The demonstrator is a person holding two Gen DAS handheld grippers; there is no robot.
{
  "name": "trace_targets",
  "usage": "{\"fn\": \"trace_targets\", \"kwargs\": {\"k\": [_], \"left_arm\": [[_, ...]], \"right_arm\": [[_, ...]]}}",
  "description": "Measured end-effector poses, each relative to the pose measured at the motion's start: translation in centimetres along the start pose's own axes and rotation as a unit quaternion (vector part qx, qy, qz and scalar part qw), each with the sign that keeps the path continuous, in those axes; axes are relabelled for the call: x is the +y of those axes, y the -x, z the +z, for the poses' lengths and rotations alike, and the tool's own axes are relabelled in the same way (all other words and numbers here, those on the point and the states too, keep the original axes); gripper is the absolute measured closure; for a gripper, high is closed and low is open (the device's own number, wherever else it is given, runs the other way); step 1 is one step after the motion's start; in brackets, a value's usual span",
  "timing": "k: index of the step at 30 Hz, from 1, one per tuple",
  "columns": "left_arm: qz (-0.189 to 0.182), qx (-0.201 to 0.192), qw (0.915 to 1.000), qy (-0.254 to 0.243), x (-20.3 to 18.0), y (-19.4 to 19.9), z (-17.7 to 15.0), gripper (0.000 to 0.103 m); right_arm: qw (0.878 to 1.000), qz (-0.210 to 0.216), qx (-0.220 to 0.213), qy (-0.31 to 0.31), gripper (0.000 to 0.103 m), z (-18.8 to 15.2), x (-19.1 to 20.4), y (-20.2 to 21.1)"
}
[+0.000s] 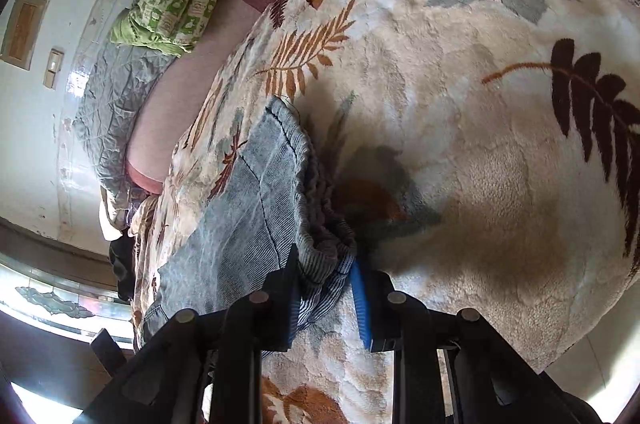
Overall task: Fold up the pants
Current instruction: 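Fold the held leg hem over onto the back pocket with the right tool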
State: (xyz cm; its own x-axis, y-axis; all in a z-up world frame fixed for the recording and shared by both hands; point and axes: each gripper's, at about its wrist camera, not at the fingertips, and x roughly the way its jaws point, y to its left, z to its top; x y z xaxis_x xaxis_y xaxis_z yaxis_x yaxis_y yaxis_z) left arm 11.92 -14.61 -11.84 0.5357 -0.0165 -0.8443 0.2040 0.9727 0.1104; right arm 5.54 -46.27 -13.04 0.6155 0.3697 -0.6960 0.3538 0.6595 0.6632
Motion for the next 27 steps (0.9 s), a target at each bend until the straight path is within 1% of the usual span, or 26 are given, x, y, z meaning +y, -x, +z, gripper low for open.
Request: {"fn": "trace_targets", "kwargs": {"k": [3,4,6,7,8,9,10,11,12,13,14,16,18,20,22,24,25,27], "left_arm": [[-0.019,0.004,0.9996,0.019,0.7,0.3,0.2,0.005],[-0.022,-0.002,0.9994,0.026,1.0,0.5,0.2,0.005],[-0.015,-0.023,0.9988,0.04,1.7,1.1,0.0,0.005],[-0.007,-0.021,0.9992,0.034,1.7,0.6,-0.1,0.005],[-0.008,0.007,0.9998,0.017,1.4,-0.5,-0.2,0.005],[-0.014,0.001,0.9998,0.013,1.6,-0.5,-0.1,0.005],[-0.025,-0.003,0.9994,0.025,2.1,0.0,0.0,0.005],[-0.043,0.002,0.998,0.047,2.8,0.3,0.1,0.005],[-0.068,-0.001,0.995,0.073,3.9,0.8,0.0,0.005],[-0.085,-0.009,0.9915,0.098,5.0,1.5,-0.1,0.005],[-0.089,-0.017,0.9885,0.121,6.3,2.2,-0.4,0.005],[-0.094,-0.03,0.9814,0.165,9.3,3.7,-1.2,0.005],[-0.088,-0.044,0.9726,0.211,12.8,5.0,-2.3,0.005],[-0.076,-0.057,0.9632,0.251,16.2,6.2,-3.7,0.005],[-0.064,-0.065,0.9559,0.279,19.1,7.1,-5.1,0.005],[-0.048,-0.072,0.9517,0.295,21.3,7.8,-6.2,0.005],[-0.042,-0.076,0.9494,0.302,22.0,8.1,-6.8,0.005],[-0.039,-0.073,0.9478,0.308,23.0,8.2,-7.5,0.005]], "right_arm": [[1.0,-0.009,-0.003,0.016,0.079,0.2,0.9,0.2],[1.0,-0.012,-0.006,0.026,0.08,0.2,1.4,0.5],[0.999,-0.018,-0.01,0.049,0.082,0.4,2.6,1.0],[0.998,-0.02,-0.01,0.056,0.082,0.5,3.1,1.2],[0.998,-0.022,-0.011,0.063,0.084,0.7,3.7,1.3],[0.997,-0.025,-0.013,0.075,0.084,0.7,4.6,1.4],[0.996,-0.025,-0.015,0.089,0.085,0.7,5.6,1.6],[0.994,-0.028,-0.019,0.108,0.085,0.6,6.9,1.7],[0.991,-0.03,-0.022,0.128,0.085,0.4,8.2,1.9],[0.989,-0.028,-0.023,0.145,0.086,0.1,9.6,1.9],[0.986,-0.026,-0.024,0.163,0.086,-0.2,11.2,1.8],[0.975,-0.029,-0.029,0.217,0.086,-1.8,14.9,1.4],[0.961,-0.027,-0.025,0.273,0.086,-4.3,18.7,0.5],[0.941,-0.029,-0.016,0.336,0.086,-7.7,22.4,-1.0],[0.921,-0.022,0.009,0.388,0.086,-11.7,25.3,-3.2],[0.9,-0.025,0.036,0.433,0.086,-16.0,26.9,-5.9],[0.89,-0.03,0.052,0.452,0.086,-18.0,27.2,-7.5],[0.874,-0.042,0.089,0.476,0.085,-21.5,27.0,-10.7]]}}
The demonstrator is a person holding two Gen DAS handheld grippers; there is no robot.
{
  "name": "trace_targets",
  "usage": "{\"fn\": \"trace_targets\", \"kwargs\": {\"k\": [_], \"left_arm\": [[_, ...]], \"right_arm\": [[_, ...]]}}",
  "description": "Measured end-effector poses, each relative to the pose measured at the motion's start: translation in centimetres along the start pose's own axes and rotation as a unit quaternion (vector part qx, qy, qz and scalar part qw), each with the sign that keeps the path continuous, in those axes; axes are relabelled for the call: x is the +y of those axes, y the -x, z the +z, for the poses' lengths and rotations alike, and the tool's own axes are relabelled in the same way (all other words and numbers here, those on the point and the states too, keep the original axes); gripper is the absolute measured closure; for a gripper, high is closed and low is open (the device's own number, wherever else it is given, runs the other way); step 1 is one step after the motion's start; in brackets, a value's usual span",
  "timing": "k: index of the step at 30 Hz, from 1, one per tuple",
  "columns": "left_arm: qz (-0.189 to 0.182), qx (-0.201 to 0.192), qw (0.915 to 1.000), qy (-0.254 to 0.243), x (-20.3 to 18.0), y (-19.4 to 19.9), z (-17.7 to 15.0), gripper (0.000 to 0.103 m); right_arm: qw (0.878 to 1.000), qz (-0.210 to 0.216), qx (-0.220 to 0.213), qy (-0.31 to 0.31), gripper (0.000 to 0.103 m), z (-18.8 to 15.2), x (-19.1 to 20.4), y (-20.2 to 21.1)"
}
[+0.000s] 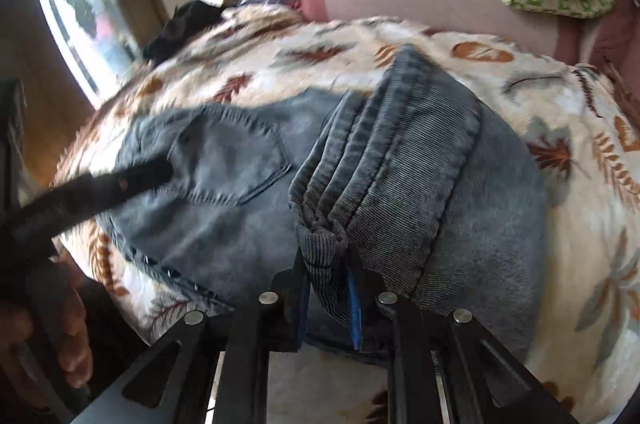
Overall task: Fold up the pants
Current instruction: 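Fold the held leg hem over onto the back pocket with the right tool, then open the right tool and lift it off the folded leg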
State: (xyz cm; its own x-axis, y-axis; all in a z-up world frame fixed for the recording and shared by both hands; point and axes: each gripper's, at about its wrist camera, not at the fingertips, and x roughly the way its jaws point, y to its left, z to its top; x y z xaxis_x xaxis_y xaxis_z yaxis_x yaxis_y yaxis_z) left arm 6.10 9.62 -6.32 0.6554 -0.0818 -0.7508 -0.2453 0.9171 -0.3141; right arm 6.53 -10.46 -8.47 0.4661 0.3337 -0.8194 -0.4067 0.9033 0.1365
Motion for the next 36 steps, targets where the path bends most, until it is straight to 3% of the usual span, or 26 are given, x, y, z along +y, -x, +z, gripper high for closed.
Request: {"fn": "trace_targets", "kwargs": {"k": [1,2,3,4,6,10,13,17,19,21,22,23,25,27,30,32,34,36], "left_arm": [[0.001,0.002,1.0,0.001,0.2,-0.1,0.0,0.005],[0.0,0.001,1.0,-0.001,0.2,0.0,0.0,0.005],[-0.003,-0.001,1.0,-0.006,0.0,0.1,0.1,0.005],[-0.005,-0.004,0.9999,-0.011,-0.3,0.2,0.1,0.005],[-0.013,-0.01,0.9996,-0.023,-1.1,0.8,0.3,0.005],[-0.039,-0.024,0.9973,-0.057,-4.0,1.8,0.8,0.005],[-0.041,-0.027,0.9957,-0.079,-6.2,1.8,0.9,0.005],[-0.05,-0.006,0.9924,-0.112,-9.2,0.2,-0.1,0.005],[-0.038,0.014,0.9903,-0.133,-10.6,-1.2,-1.3,0.005],[-0.005,0.063,0.984,-0.166,-11.6,-3.9,-2.8,0.005],[0.019,0.098,0.9763,-0.192,-12.0,-5.7,-3.9,0.005],[0.042,0.116,0.9695,-0.212,-12.1,-6.9,-4.9,0.005],[0.037,0.085,0.9728,-0.213,-11.8,-6.4,-5.5,0.005],[0.037,0.085,0.9755,-0.2,-11.8,-5.9,-5.1,0.005],[0.015,0.042,0.9777,-0.205,-13.0,-4.1,-4.3,0.005],[-0.012,0.03,0.9771,-0.21,-14.0,-3.4,-4.2,0.005],[-0.033,0.039,0.9757,-0.213,-15.0,-3.7,-4.4,0.005],[-0.026,0.054,0.9723,-0.226,-15.9,-4.9,-5.3,0.005]], "right_arm": [[1.0,-0.005,0.022,0.017,0.082,-0.8,1.0,-1.6],[0.999,-0.03,0.001,0.042,0.081,-1.5,1.8,-1.6],[0.998,-0.036,-0.01,0.053,0.073,-1.7,2.3,-1.2],[0.999,-0.012,-0.009,0.043,0.067,-1.8,2.0,-0.9],[0.998,0.054,-0.01,0.011,0.035,-1.6,0.7,0.1],[0.983,0.152,-0.047,-0.087,0.034,-2.6,-3.2,3.7],[0.961,0.186,-0.086,-0.188,0.034,-3.6,-8.1,5.9],[0.912,0.243,-0.103,-0.313,0.034,-4.7,-15.1,5.6],[0.888,0.286,-0.082,-0.349,0.034,-5.2,-17.2,3.9],[0.865,0.334,-0.029,-0.373,0.035,-6.0,-18.1,1.3],[0.866,0.318,-0.007,-0.385,0.041,-6.5,-18.4,0.2],[0.865,0.308,0.002,-0.396,0.056,-6.8,-18.7,-0.2],[0.866,0.307,0.011,-0.395,0.057,-6.4,-18.9,0.1],[0.886,0.286,0.007,-0.363,0.052,-4.8,-18.7,1.3],[0.896,0.281,-0.018,-0.342,0.047,-1.7,-19.4,2.5],[0.896,0.284,-0.026,-0.339,0.047,0.6,-20.3,2.3],[0.887,0.308,-0.019,-0.343,0.047,2.4,-21.2,1.2],[0.878,0.327,0.011,-0.35,0.047,3.7,-21.9,-1.4]]}}
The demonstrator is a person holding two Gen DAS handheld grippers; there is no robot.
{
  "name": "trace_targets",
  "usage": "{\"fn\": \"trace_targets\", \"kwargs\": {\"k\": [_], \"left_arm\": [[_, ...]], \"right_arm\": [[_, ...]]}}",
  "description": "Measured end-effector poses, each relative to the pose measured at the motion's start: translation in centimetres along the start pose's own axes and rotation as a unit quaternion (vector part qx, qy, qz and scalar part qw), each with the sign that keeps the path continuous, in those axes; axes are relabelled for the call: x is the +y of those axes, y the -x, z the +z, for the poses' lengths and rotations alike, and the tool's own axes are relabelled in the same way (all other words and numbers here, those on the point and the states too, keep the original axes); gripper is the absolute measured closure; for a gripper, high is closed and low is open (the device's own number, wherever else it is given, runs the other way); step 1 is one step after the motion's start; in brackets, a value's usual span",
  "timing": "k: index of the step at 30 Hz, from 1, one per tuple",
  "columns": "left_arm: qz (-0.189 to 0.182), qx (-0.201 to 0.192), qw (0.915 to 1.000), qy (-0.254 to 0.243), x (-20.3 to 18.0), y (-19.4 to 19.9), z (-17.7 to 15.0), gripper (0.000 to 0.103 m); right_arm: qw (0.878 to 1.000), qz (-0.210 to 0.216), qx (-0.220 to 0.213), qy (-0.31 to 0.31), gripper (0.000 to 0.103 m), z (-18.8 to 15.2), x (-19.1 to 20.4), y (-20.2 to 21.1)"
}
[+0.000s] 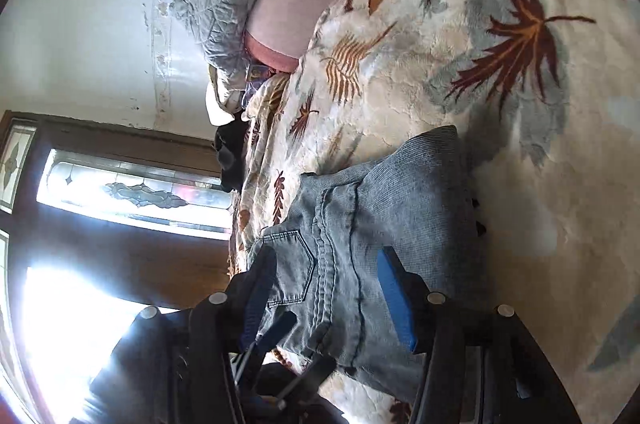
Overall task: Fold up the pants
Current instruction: 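Open the right tool and lift it off the folded leg, then grasp the jeans waistband edge with the left tool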
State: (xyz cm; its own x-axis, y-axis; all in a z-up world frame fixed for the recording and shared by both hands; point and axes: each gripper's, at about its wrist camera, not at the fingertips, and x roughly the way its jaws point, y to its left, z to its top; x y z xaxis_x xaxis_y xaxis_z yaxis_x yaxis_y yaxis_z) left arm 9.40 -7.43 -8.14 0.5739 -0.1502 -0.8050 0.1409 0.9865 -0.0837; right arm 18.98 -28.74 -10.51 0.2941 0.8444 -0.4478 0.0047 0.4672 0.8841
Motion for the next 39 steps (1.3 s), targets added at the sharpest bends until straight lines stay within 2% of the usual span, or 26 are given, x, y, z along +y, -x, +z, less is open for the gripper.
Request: {"fn": "trace_targets", "kwargs": {"k": [1,3,5,8,10,12,14,16,17,19,21,25,27,29,31,33,34,36,39], "left_arm": [[0.009,0.013,0.9999,-0.006,-0.3,-1.0,-0.3,0.005],[0.035,0.046,0.998,-0.026,-0.8,-3.0,-1.1,0.005],[0.043,0.025,0.9977,-0.046,-1.3,-2.5,-1.6,0.005],[0.029,0.032,0.9987,-0.026,-0.7,-2.5,-1.1,0.005],[0.029,0.034,0.9986,-0.029,-0.7,-2.7,-1.0,0.005],[0.037,0.03,0.9979,-0.043,-1.1,-2.9,-1.2,0.005],[0.035,0.026,0.9981,-0.043,-1.1,-2.8,-1.3,0.005],[0.036,0.026,0.9983,-0.04,-1.1,-2.9,-1.3,0.005],[0.039,0.025,0.998,-0.043,-1.3,-2.9,-1.3,0.005],[0.039,0.023,0.998,-0.044,-1.4,-2.9,-1.4,0.004],[0.035,0.024,0.9981,-0.044,-1.2,-2.8,-1.4,0.004],[0.015,0.023,0.9993,-0.024,-0.5,-2.0,-0.9,0.005],[0.004,0.003,1.0,-0.008,0.3,-0.7,-0.7,0.005],[0.016,-0.016,0.9997,-0.002,1.0,0.3,-0.7,0.005],[0.027,-0.01,0.9996,0.005,1.9,0.2,-0.8,0.005],[0.043,0.023,0.9988,0.009,2.6,-1.3,-1.2,0.005],[0.042,0.036,0.9984,0.013,2.9,-2.0,-1.4,0.004],[0.033,0.028,0.9987,0.026,3.5,-1.5,-1.5,0.005],[0.031,0.01,0.999,0.031,3.6,-0.5,-1.3,0.005]], "right_arm": [[1.0,-0.01,0.017,-0.007,0.047,0.7,-0.8,-1.1],[0.997,-0.063,0.027,-0.024,0.047,1.8,-2.7,-2.5],[0.998,-0.042,0.024,-0.048,0.047,2.4,-3.7,-2.6],[0.999,-0.026,0.013,-0.015,0.047,3.5,-2.1,-2.1],[0.999,-0.037,0.004,-0.006,0.046,4.5,-1.9,-2.2],[0.998,-0.056,0.014,-0.025,0.046,5.7,-3.5,-3.1],[0.999,-0.029,0.005,-0.044,0.046,6.0,-4.2,-2.8],[1.0,-0.018,-0.003,-0.015,0.046,6.0,-2.8,-2.2],[1.0,-0.02,-0.005,-0.002,0.044,6.0,-2.3,-2.1],[0.999,-0.055,-0.003,0.001,0.042,6.4,-2.9,-2.5],[0.999,-0.028,-0.003,-0.032,0.042,6.2,-4.1,-2.3],[1.0,-0.004,0.002,-0.005,0.042,3.6,-2.2,-0.2],[1.0,0.008,0.007,0.011,0.042,1.4,-1.2,1.1],[1.0,0.014,0.011,0.008,0.04,-0.8,-1.0,1.9],[1.0,0.01,0.028,0.004,0.036,-2.7,-1.6,1.7],[0.998,-0.034,0.047,0.001,0.036,-3.8,-2.9,0.6],[0.998,-0.037,0.044,-0.013,0.036,-4.1,-3.7,0.4],[0.999,-0.019,0.024,-0.024,0.036,-4.4,-3.5,1.4],[1.0,0.005,0.007,0.001,0.035,-5.4,-1.8,2.9]]}}
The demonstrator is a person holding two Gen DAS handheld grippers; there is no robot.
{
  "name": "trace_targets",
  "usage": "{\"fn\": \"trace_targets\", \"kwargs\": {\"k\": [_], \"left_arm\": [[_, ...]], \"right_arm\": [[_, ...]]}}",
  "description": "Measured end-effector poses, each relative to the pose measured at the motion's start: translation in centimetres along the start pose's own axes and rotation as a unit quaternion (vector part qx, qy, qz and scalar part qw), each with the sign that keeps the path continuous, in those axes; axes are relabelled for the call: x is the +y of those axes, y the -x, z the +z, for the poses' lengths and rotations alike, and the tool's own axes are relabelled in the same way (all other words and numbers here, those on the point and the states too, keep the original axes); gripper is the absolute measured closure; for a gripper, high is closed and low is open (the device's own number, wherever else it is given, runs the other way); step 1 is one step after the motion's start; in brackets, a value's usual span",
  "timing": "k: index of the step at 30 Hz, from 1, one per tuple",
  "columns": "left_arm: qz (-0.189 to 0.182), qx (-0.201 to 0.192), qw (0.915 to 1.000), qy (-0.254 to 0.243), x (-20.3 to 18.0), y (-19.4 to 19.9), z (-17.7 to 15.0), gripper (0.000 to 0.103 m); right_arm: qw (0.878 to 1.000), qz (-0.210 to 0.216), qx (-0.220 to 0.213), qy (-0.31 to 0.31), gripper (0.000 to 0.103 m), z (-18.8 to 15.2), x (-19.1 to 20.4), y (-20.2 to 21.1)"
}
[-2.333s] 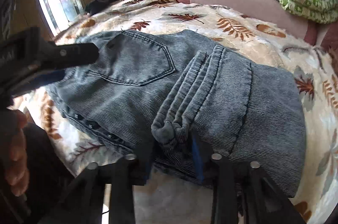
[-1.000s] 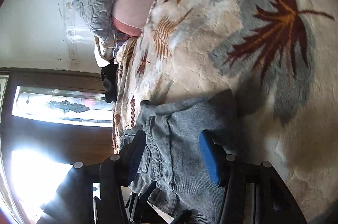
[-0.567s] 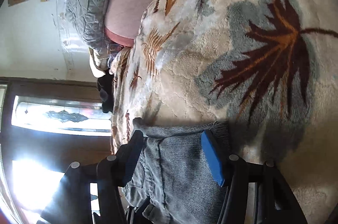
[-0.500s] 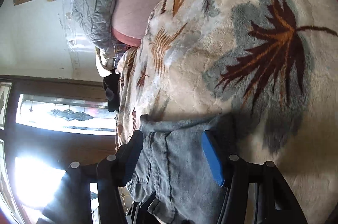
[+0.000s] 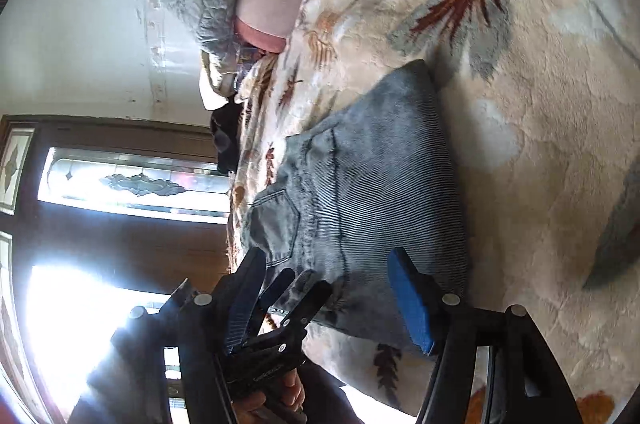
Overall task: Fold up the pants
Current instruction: 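Grasp the jeans waistband edge with the left tool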
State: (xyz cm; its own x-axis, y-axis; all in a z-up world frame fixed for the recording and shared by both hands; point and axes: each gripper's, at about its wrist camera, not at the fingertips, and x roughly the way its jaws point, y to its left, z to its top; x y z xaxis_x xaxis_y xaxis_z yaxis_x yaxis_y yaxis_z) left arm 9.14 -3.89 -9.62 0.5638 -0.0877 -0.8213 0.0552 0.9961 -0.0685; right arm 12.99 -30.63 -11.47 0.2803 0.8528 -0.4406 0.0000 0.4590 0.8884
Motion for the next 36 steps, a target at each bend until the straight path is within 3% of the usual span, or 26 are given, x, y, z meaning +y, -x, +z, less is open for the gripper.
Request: {"fn": "trace_targets", "kwargs": {"k": [4,6,11,13,14,16,21,24,27,31,36], "left_arm": [[0.005,0.018,0.9998,-0.007,-0.2,-1.3,-0.5,0.004],[0.004,0.016,0.9998,-0.009,-0.2,-1.1,-0.4,0.004],[-0.007,0.0,0.9999,0.014,0.6,-0.3,-0.2,0.004],[-0.011,0.016,0.9997,0.018,0.8,-1.1,-0.4,0.004],[-0.008,0.019,0.9997,0.01,0.7,-1.2,-0.4,0.004],[-0.015,0.007,0.9998,0.006,0.8,-0.2,-0.3,0.005],[-0.052,-0.058,0.9954,0.056,3.6,4.6,-0.7,0.004],[-0.065,-0.085,0.9888,0.104,6.9,7.0,-2.0,0.004],[-0.09,-0.096,0.9704,0.202,11.8,8.2,-3.5,0.004],[-0.133,-0.105,0.9234,0.344,18.9,8.5,-5.7,0.004],[-0.179,-0.099,0.866,0.456,24.7,7.1,-8.4,0.004]], "right_arm": [[0.999,-0.029,0.029,-0.012,0.033,-1.8,-1.6,-1.3],[0.999,-0.021,0.018,-0.021,0.034,-2.3,-2.4,-1.1],[1.0,-0.001,0.011,0.016,0.034,-2.7,0.1,-0.6],[0.999,-0.028,0.022,0.016,0.033,-3.2,-0.9,-1.5],[0.999,-0.021,0.024,0.003,0.034,-3.3,-1.8,-2.0],[1.0,0.006,0.01,-0.016,0.034,-3.2,-2.2,-1.2],[0.998,0.038,-0.026,0.035,0.033,-3.7,-0.4,0.5],[0.998,0.034,-0.037,0.046,0.033,-4.0,0.0,0.4],[0.997,0.036,-0.037,0.06,0.033,-4.1,0.7,0.1],[0.996,0.041,-0.035,0.072,0.033,-4.1,1.8,-0.6],[0.994,0.026,-0.015,0.104,0.033,-4.6,3.3,-2.6]]}}
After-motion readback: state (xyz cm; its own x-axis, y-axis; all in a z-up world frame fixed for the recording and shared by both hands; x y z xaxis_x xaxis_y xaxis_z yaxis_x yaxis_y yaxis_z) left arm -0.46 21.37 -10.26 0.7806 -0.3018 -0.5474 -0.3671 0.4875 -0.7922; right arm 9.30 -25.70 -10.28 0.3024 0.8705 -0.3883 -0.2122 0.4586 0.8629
